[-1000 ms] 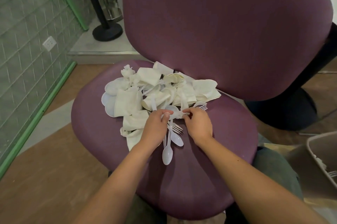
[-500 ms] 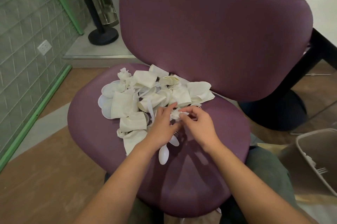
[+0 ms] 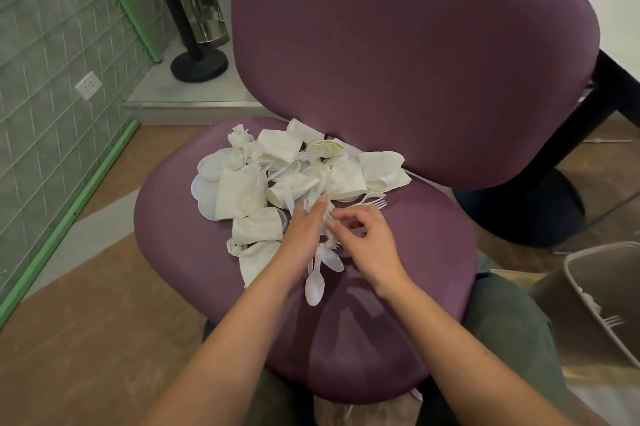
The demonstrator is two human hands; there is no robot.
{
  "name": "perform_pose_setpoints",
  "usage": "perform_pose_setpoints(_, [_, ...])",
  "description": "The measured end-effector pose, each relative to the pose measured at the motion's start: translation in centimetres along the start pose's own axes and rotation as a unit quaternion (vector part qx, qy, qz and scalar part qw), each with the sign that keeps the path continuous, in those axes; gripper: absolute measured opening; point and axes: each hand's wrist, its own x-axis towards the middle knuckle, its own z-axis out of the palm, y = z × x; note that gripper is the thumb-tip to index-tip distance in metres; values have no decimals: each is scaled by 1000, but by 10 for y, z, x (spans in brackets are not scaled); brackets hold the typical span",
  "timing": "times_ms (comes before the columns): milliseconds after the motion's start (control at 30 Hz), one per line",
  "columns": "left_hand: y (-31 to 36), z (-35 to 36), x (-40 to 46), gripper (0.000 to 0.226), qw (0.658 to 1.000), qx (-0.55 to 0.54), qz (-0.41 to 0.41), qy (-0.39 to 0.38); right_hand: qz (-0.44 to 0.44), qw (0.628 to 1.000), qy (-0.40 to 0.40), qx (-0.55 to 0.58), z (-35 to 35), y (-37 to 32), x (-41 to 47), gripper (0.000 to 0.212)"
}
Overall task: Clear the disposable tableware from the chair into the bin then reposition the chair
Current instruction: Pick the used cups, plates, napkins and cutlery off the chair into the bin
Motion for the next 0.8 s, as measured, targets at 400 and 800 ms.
perform_pose_setpoints(400, [4,-29,-16,26,995,-61,-56,-52,47,999,11,18,18,-5,-4,5])
perform_pose_setpoints(800, [14,-37,-4,30,996,-67,-60,-26,-18,992,-23,-125,29,-4,23,13])
